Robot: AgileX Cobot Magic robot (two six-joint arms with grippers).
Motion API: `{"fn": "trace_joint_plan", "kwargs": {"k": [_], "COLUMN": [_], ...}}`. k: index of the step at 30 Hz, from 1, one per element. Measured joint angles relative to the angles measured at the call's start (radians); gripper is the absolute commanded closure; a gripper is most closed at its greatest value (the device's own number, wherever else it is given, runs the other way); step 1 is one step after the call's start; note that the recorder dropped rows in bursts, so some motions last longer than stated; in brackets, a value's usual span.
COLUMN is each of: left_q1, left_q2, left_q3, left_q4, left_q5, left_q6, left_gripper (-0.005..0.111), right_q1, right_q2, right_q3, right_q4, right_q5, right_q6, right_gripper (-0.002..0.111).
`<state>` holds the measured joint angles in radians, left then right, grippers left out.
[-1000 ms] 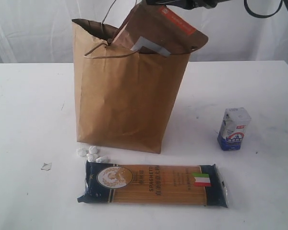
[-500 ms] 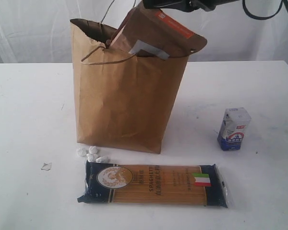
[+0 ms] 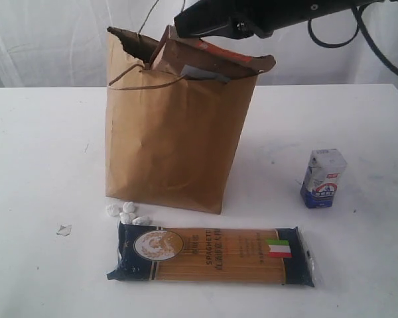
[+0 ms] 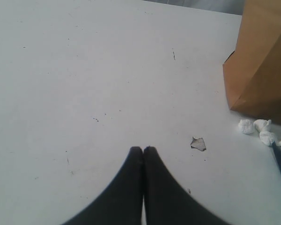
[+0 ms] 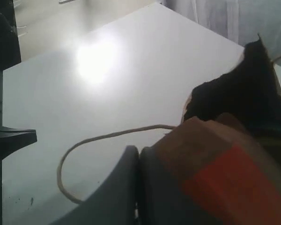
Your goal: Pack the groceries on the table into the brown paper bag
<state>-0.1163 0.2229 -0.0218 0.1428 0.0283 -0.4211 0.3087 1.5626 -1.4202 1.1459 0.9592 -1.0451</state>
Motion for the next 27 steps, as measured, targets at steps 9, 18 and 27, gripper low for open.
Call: {"fn": "trace_joint_plan", "kwargs": {"k": [9,18,27], "left_q1": [0.000,0.000,0.000], "left_q2": [0.000,0.000,0.000], "left_q3": [0.000,0.000,0.000], "left_q4": [0.000,0.000,0.000], "left_q5": [0.000,0.000,0.000], "left_q6": [0.000,0.000,0.000], "left_gripper": [0.107,0.107,0.107], "right_q1": [0.000,0.000,0.000], "right_q2": [-0.009,-0.119,-0.155], "right_q3": [0.000,0.000,0.000], "right_q4": [-0.015,-0.146,-0.260], "right_q5": [-0.007,-0.281,-0.420], "right_q6": [0.016,-0.019,0.029], "right_gripper": [0.055,0.055,0.080]}}
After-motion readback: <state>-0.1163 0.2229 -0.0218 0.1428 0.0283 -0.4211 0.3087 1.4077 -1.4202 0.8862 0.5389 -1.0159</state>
